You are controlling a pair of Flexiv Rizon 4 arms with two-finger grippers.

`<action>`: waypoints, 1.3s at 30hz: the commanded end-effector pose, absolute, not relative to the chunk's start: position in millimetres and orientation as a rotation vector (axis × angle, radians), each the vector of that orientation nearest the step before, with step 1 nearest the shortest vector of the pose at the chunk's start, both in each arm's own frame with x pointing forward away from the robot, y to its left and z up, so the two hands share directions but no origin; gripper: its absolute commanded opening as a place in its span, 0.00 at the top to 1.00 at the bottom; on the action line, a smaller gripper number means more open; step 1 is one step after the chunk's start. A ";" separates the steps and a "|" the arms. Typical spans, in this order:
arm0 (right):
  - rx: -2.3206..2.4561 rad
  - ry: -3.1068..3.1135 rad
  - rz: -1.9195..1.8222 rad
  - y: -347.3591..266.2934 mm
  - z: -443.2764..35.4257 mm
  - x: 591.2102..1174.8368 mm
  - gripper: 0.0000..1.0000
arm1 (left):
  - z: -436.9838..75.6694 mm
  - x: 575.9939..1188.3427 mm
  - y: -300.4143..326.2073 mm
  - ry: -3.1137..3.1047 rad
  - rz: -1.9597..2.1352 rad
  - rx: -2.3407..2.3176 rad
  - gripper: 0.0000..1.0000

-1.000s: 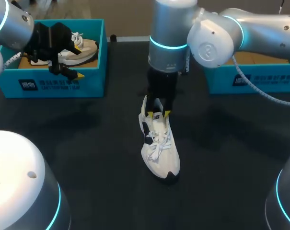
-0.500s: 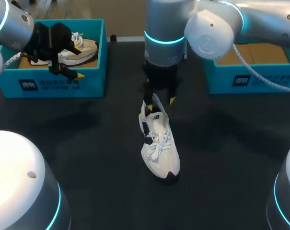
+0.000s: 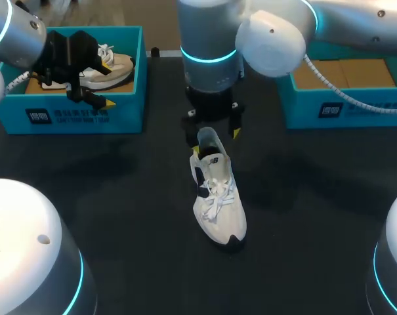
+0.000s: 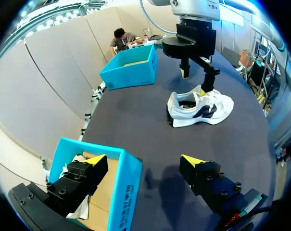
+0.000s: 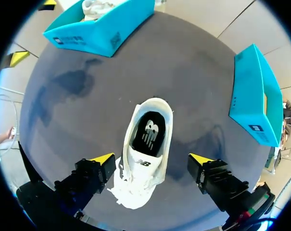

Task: Take the shoe out of the shoebox, open the shoe tongue, remove and reinsert the insole, then place the shoe into the shoebox

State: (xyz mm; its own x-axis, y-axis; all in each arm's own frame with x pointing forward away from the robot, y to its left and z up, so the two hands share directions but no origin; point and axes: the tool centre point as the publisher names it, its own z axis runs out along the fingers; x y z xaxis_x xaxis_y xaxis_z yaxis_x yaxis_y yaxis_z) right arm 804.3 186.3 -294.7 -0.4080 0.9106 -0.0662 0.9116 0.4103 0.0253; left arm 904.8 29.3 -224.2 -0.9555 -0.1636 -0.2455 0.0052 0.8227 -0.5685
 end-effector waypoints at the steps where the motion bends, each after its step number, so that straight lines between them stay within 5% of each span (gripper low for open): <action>1: 1.255 2.637 -0.103 182.2 -283.6 813.1 0.00 | -223.7 903.9 29.0 2.723 -0.844 -0.122 0.00; 15: 0.235 2.782 -0.335 169.4 -271.7 849.9 0.00 | -223.7 903.9 29.0 2.723 -0.844 -0.122 0.00; 39: -0.095 2.884 -0.121 198.6 -319.3 881.9 0.00 | -223.7 903.9 29.0 2.723 -0.844 -0.122 0.00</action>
State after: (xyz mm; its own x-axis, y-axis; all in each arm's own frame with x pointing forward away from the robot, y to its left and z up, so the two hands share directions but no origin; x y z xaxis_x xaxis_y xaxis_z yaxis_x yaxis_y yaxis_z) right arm 874.3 202.7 -309.3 -0.9618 -0.0696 -0.2646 -0.0409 0.9928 -0.1126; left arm 904.8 29.3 -224.2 -0.9555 -0.1636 -0.2454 0.0052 0.8227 -0.5685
